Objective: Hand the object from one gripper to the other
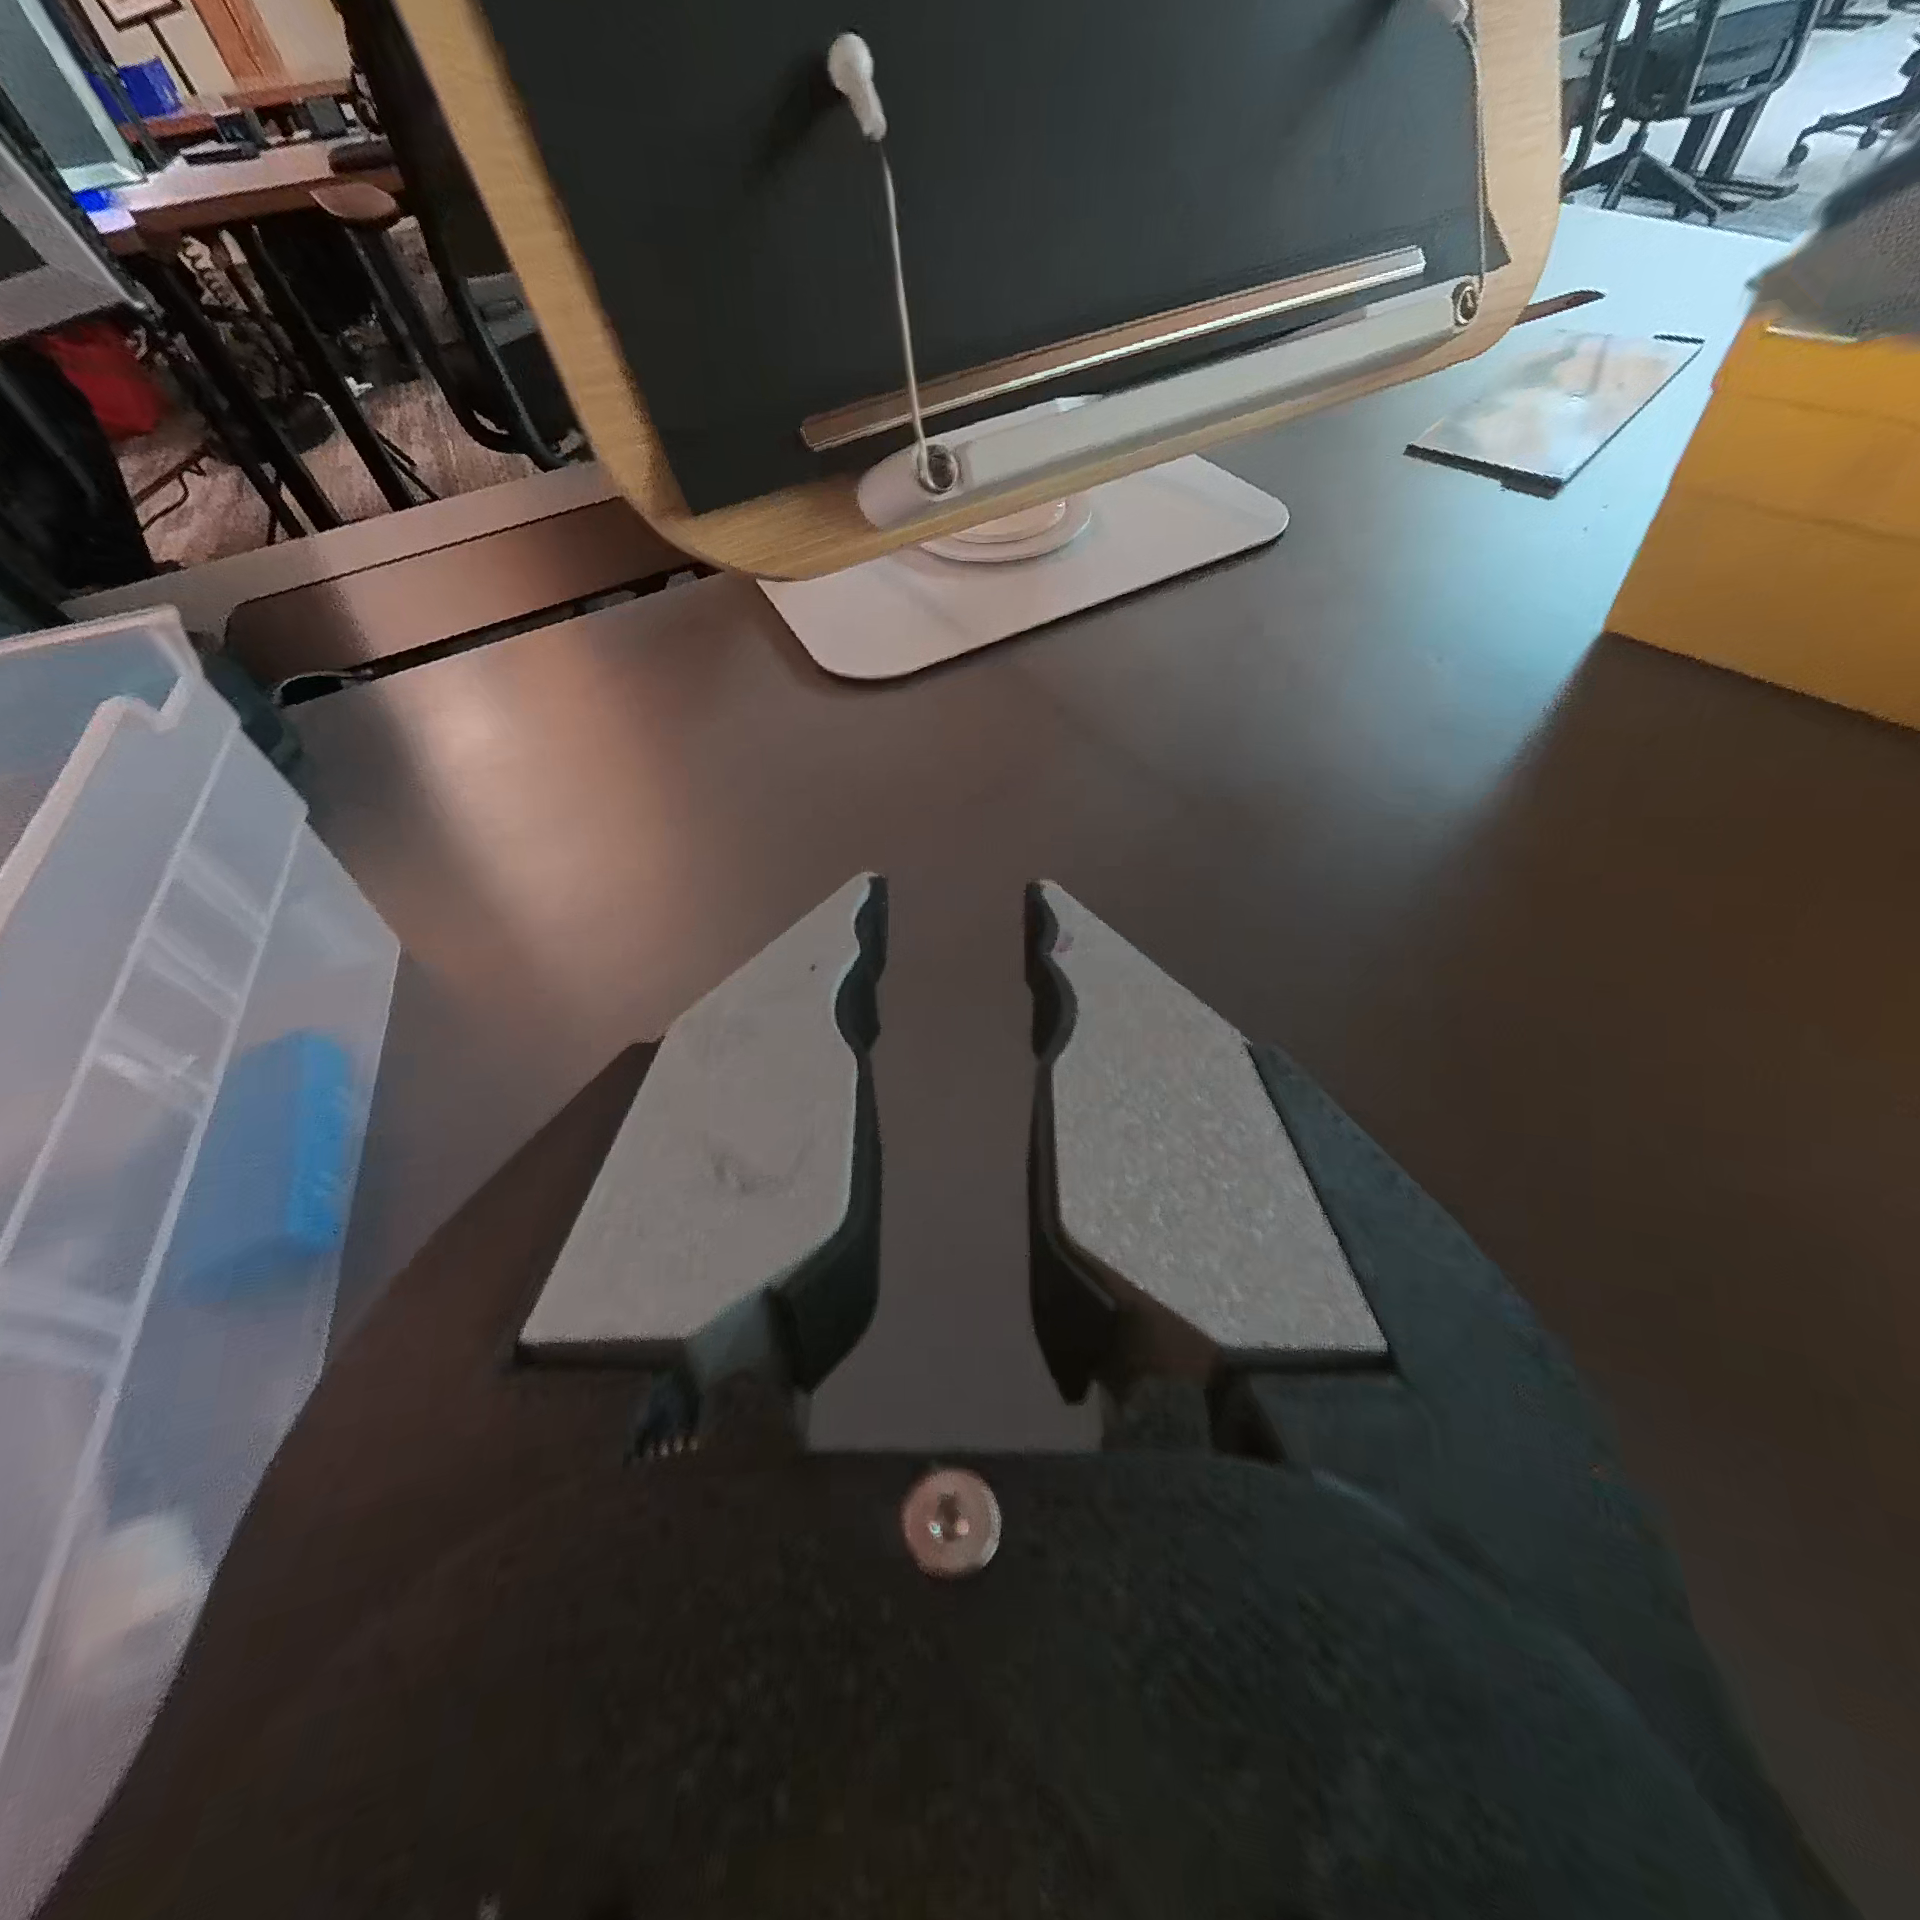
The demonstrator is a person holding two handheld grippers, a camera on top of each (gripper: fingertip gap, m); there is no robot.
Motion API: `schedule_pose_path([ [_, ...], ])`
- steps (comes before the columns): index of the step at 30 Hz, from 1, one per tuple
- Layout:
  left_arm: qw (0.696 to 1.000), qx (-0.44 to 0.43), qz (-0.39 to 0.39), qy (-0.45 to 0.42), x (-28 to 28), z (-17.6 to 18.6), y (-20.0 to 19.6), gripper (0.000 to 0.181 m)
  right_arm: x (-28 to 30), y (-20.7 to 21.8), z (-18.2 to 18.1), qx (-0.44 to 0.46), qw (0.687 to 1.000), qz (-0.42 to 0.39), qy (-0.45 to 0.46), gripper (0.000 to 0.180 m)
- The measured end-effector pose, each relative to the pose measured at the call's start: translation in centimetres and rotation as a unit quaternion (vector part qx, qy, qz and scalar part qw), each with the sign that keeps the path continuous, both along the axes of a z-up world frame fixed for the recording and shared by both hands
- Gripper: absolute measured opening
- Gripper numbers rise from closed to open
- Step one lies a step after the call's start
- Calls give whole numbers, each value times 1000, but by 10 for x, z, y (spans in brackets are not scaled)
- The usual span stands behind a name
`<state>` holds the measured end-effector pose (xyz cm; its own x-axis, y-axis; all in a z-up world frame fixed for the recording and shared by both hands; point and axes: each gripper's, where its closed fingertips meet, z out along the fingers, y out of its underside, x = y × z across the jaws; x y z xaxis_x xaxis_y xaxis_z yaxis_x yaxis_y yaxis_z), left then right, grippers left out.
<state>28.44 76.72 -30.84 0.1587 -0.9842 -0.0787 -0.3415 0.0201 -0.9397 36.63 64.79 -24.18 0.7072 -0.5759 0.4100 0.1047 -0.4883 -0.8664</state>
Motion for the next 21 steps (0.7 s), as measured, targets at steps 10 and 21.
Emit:
schedule_pose_path([
  [10, 999, 11, -51, -16, -100, 79, 2, 33, -11, 23, -46, -16, 997, 48, 64, 36],
  [21, 976, 47, 18, 211, -185, 65, 187, 60, -26, 32, -85, -33, 975, 111, 190, 75],
])
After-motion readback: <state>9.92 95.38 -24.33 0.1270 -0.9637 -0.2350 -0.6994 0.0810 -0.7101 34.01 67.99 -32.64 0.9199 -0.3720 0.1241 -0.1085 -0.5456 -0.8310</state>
